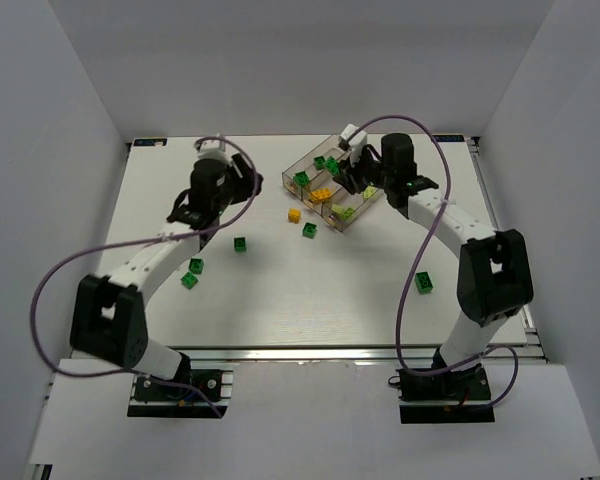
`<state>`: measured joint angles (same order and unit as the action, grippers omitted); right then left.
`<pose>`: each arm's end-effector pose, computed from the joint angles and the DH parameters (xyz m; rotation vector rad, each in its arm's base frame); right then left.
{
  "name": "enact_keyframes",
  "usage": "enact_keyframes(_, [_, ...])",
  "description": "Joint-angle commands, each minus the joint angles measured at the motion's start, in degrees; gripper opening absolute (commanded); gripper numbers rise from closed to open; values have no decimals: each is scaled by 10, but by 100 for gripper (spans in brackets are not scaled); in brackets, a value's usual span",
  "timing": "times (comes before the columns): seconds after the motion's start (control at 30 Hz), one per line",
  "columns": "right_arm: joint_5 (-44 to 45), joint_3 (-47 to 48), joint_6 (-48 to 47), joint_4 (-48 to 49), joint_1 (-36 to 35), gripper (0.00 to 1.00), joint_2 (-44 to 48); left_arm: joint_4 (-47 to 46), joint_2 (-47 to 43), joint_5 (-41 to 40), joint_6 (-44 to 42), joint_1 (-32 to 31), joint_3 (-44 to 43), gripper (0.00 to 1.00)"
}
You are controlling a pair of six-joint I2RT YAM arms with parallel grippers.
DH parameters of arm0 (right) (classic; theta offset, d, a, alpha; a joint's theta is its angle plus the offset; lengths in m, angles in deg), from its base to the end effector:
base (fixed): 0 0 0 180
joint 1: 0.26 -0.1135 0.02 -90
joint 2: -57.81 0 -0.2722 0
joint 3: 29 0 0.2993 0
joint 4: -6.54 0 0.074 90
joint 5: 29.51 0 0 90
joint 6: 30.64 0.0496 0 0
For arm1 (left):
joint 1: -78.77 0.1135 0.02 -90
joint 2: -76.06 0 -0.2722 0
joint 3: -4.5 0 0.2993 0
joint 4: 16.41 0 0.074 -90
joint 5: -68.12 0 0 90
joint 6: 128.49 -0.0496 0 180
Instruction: Sort the legos into containers by color
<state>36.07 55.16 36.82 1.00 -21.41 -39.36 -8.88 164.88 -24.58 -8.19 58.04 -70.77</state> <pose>0.4203 0.1846 0.2783 -0.9610 1.6190 0.3863 0.3942 -0.1467 0.2711 -0.1968 1.9677 -0.5424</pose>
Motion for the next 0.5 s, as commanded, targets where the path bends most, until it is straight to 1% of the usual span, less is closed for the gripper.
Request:
enact_keyframes(0.0, [18,69,-66,-17,-11,0,-50,26,-101,-35,6,24,100,66])
enact_keyframes(0.07, [31,113,-95,-30,-15,0,-72,37,-151,-42,14,31,139,68])
enact_keyframes(0.1, [36,127,-103,-33,-17,0,-93,59,-195,-56,17,32,172,69])
enact_keyframes(0.13, [46,140,-119,-39,-19,0,-102,66,-216,-65,23,32,186,72])
enact_keyframes(0.2, [58,183,-136,-48,-22,0,-132,78,-272,-87,29,32,225,74])
enact_keyframes(0.33, [96,241,-181,-59,-32,0,-173,104,-337,-109,48,33,269,77])
enact_keyframes(0.37, [102,257,-210,-75,-33,0,-181,107,-345,-111,49,34,275,77])
enact_keyframes(0.47, [133,267,-278,-67,-41,0,-199,123,-367,-115,54,34,287,78])
